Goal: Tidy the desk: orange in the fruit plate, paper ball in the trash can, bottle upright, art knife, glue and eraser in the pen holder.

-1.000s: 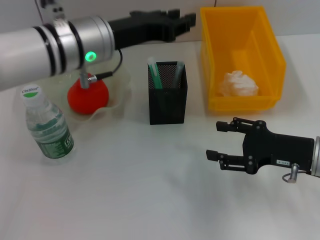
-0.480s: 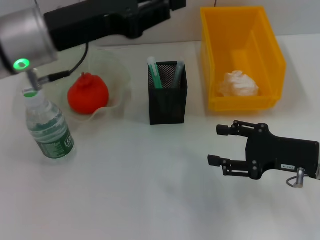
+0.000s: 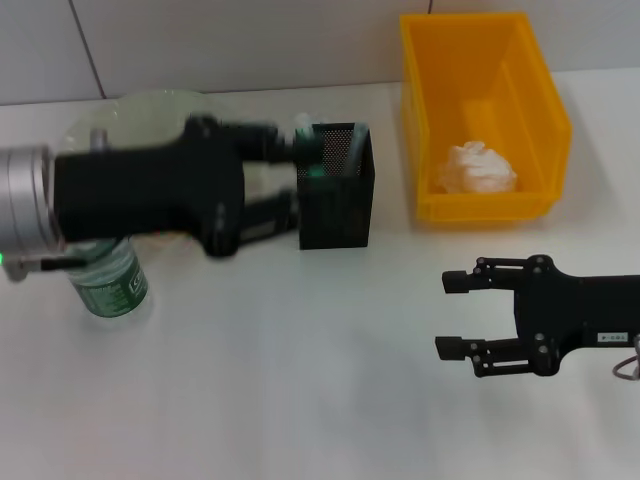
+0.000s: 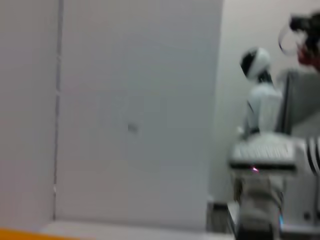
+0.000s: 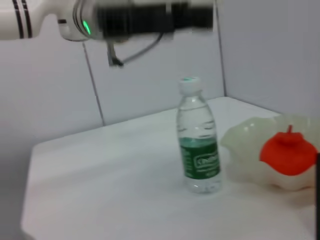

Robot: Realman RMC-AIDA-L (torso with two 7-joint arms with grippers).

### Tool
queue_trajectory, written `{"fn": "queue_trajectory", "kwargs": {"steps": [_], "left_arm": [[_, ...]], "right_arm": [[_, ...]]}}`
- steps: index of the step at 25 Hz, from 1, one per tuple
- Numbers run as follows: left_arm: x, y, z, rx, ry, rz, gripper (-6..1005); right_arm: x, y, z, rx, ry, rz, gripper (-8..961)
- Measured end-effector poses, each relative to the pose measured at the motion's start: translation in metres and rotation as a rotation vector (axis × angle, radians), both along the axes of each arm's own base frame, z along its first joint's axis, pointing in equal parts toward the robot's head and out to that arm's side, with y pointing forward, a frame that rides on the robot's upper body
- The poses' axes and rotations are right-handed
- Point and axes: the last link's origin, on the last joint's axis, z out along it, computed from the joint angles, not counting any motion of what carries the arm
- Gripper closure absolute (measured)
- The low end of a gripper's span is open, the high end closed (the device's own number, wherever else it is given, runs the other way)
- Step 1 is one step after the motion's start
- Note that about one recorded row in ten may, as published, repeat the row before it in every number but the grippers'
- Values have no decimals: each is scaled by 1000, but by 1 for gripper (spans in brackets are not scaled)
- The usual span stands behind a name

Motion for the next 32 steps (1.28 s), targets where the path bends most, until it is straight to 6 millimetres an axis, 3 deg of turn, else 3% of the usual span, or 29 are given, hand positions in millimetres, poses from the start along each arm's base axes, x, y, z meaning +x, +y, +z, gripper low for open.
{"fn": "queue_trajectory", "kwargs": {"steps": [10, 21, 27, 32], "left_arm": [[-31, -15, -3, -27, 139, -30, 498], [-58, -31, 30, 15, 89, -10, 473], [-64, -33, 30, 8, 119, 15, 459], [-65, -33, 22, -19, 158, 17, 241]], "right_arm": [[-26, 4, 12, -63, 0, 46, 187], [-47, 17, 5, -96, -4, 93, 187], [-55, 20, -2, -122, -17, 102, 187], [-61, 19, -5, -136, -31, 134, 187]]}}
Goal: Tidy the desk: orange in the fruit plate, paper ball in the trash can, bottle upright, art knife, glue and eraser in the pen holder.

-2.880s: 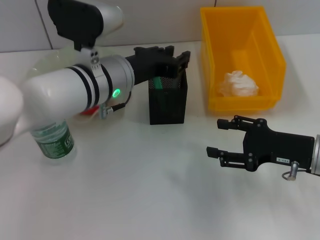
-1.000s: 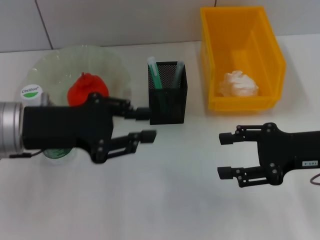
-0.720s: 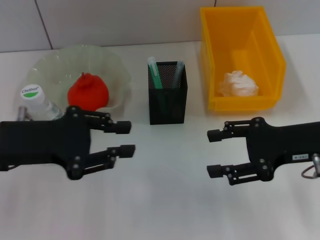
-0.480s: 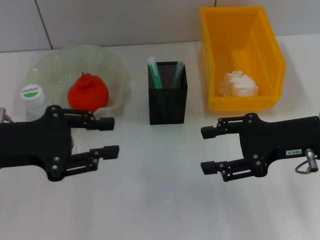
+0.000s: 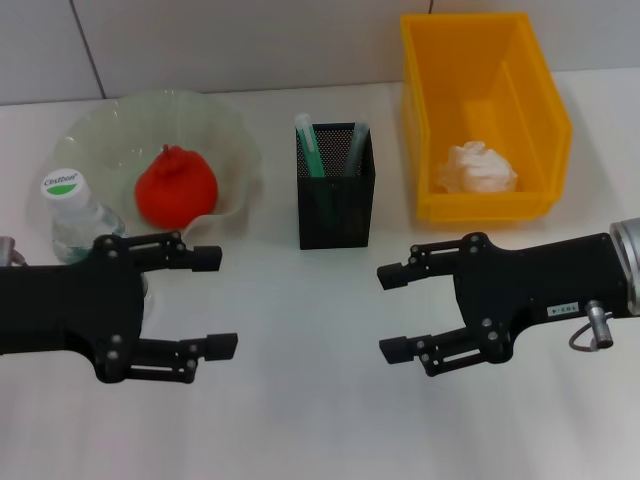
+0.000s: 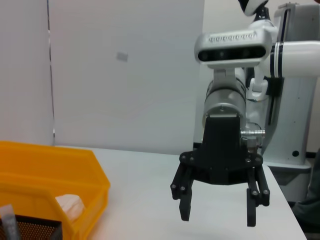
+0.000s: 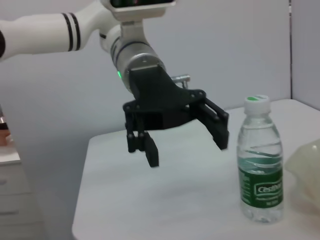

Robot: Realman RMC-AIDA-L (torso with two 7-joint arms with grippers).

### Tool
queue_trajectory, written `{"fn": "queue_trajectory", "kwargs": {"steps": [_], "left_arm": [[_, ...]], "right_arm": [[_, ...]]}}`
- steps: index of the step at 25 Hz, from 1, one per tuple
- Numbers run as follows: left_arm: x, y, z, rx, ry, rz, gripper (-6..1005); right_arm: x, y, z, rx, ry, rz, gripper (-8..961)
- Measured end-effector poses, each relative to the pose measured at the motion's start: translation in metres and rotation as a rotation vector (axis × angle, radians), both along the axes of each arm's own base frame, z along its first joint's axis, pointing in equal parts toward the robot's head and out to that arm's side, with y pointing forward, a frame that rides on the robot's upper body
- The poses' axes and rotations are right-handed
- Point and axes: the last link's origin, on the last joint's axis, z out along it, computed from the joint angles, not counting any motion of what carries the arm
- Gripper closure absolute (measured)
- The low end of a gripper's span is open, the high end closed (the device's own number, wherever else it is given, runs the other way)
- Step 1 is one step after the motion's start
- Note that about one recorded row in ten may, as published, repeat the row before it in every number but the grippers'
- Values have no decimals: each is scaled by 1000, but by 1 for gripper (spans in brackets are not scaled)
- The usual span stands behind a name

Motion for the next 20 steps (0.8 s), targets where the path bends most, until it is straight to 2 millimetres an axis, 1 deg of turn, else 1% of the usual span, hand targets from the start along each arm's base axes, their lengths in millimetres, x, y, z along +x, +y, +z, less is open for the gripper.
{"fn": "queue_trajectory", "kwargs": {"steps": [5, 11, 17, 20], "left_arm": [[0, -1, -3, -9, 9, -7, 153], [-1, -2, -3, -6, 15, -9, 153], [-3, -2, -4, -1, 24, -6, 153], [-5, -1, -8, 0, 48, -1, 153]], "right_arm": [[-4, 0, -2, -5, 4, 12, 187], [-7, 2, -4, -1, 16, 14, 187], [-11, 0, -12, -23, 7, 31, 187], [-11, 0, -13, -25, 5, 34, 187]]}}
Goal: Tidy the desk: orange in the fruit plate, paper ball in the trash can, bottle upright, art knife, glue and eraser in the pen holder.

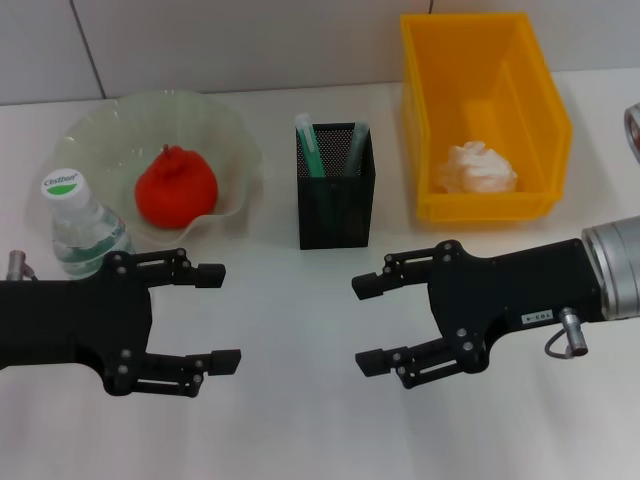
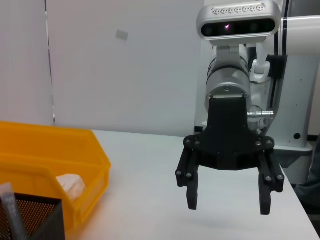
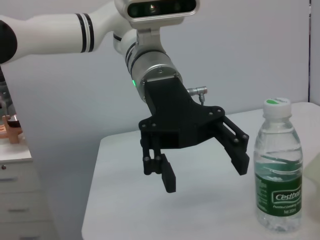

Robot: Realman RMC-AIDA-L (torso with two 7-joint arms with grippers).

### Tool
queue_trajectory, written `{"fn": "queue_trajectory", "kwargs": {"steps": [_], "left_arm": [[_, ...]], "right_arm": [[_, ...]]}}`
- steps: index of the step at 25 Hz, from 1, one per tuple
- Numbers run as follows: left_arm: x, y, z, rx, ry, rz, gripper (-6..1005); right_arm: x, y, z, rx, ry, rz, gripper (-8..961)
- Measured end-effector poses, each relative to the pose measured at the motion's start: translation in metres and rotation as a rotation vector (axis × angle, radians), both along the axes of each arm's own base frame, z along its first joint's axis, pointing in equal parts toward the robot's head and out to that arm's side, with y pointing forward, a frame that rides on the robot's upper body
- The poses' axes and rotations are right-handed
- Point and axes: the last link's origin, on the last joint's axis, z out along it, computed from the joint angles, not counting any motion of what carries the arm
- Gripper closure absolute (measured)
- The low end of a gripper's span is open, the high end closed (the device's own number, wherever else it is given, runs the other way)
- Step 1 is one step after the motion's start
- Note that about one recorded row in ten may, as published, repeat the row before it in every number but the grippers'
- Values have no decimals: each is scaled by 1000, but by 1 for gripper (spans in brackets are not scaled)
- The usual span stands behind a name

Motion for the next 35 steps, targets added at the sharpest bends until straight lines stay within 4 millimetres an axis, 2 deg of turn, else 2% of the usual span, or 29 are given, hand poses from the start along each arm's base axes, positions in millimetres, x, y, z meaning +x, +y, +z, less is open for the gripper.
{"fn": "queue_trajectory", "kwargs": {"steps": [35], "left_arm": [[-3, 0, 0, 10, 9, 11, 154]], "right_arm": [[-2, 1, -2, 0, -3, 11, 187]]}}
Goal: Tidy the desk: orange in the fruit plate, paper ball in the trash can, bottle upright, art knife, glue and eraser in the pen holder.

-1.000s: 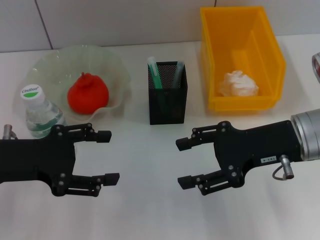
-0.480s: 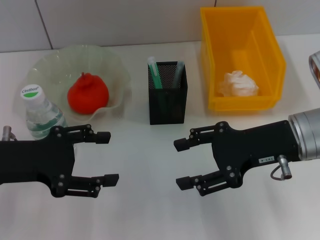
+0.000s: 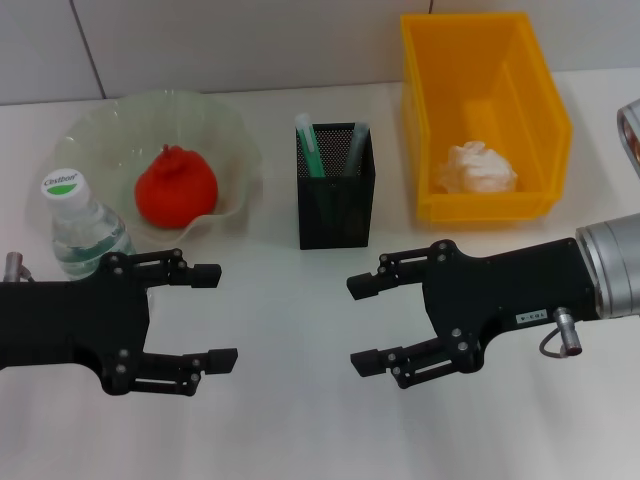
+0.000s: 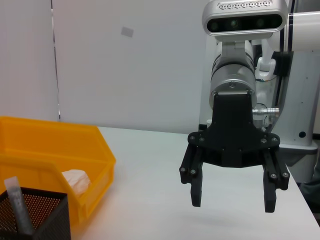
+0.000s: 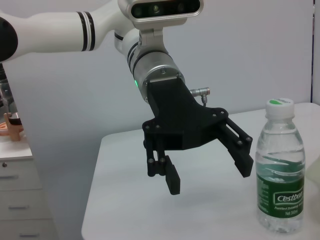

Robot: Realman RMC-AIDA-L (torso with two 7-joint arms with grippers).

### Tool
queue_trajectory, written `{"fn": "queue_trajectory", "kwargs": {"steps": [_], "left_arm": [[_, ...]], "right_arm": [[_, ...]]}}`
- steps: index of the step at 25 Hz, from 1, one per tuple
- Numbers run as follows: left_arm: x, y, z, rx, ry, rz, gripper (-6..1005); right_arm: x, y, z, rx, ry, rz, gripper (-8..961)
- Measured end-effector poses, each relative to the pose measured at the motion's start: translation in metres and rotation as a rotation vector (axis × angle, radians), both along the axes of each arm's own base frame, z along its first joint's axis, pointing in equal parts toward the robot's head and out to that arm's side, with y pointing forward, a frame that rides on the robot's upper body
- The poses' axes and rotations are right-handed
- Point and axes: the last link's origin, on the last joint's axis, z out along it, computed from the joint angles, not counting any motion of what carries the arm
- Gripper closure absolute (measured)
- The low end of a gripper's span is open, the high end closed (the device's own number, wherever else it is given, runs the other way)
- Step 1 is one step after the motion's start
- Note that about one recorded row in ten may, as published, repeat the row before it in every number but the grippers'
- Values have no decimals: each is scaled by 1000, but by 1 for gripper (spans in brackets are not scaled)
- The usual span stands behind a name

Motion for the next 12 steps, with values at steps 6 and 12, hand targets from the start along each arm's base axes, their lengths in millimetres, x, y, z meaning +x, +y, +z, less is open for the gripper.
{"fn": "queue_trajectory", "kwargs": {"steps": [6, 12], "left_arm": [[1, 1, 0, -1, 0, -4, 154], [2, 1, -1, -3, 0, -6, 154]], "right_arm": [[0, 0, 0, 0, 0, 1, 187], [0, 0, -1, -3, 1, -2, 187]]}}
